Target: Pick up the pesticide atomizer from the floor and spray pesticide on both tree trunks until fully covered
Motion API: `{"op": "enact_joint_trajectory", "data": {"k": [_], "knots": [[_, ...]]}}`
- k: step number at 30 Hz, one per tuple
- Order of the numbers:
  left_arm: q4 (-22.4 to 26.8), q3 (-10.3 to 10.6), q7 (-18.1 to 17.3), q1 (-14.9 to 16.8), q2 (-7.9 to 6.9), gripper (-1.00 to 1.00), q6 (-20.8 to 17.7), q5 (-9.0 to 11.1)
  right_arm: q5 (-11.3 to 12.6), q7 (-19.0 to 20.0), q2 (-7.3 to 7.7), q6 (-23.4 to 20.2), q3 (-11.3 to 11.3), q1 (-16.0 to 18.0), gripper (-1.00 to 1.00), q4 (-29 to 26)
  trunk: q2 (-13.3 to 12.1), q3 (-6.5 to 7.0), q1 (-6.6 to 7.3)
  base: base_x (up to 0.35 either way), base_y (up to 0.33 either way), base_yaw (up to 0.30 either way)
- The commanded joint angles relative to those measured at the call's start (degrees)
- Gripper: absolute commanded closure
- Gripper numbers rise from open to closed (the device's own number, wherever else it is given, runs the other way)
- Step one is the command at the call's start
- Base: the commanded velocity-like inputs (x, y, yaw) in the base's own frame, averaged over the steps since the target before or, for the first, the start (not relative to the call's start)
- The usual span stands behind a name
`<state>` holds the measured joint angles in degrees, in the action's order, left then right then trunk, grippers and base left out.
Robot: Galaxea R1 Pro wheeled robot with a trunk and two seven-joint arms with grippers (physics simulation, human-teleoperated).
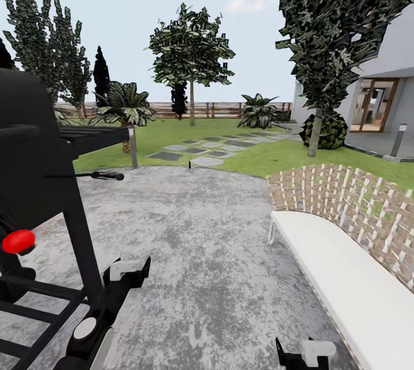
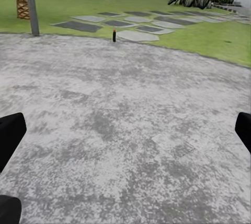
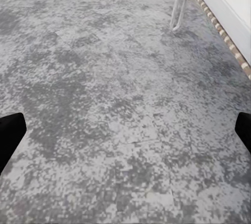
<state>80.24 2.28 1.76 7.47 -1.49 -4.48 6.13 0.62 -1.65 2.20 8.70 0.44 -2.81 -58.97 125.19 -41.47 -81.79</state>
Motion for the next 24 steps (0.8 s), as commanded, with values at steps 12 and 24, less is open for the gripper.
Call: {"op": "enact_joint_trajectory", "data": {"k": [12,24], "knots": [[0.0,0.0,0.0,0.0,0.0,-1.0,0.0,-0.05,0.0,-0.01,0.0,0.0,0.0,0.0,-1.0,0.0,0.0,0.0,0.0,0.337,0.0,0.0],[0.0,0.0,0.0,0.0,0.0,-1.0,0.0,-0.06,0.0,0.07,0.0,0.0,0.0,0.0,-1.0,0.0,0.0,0.0,0.0,0.337,0.0,0.0]]}}
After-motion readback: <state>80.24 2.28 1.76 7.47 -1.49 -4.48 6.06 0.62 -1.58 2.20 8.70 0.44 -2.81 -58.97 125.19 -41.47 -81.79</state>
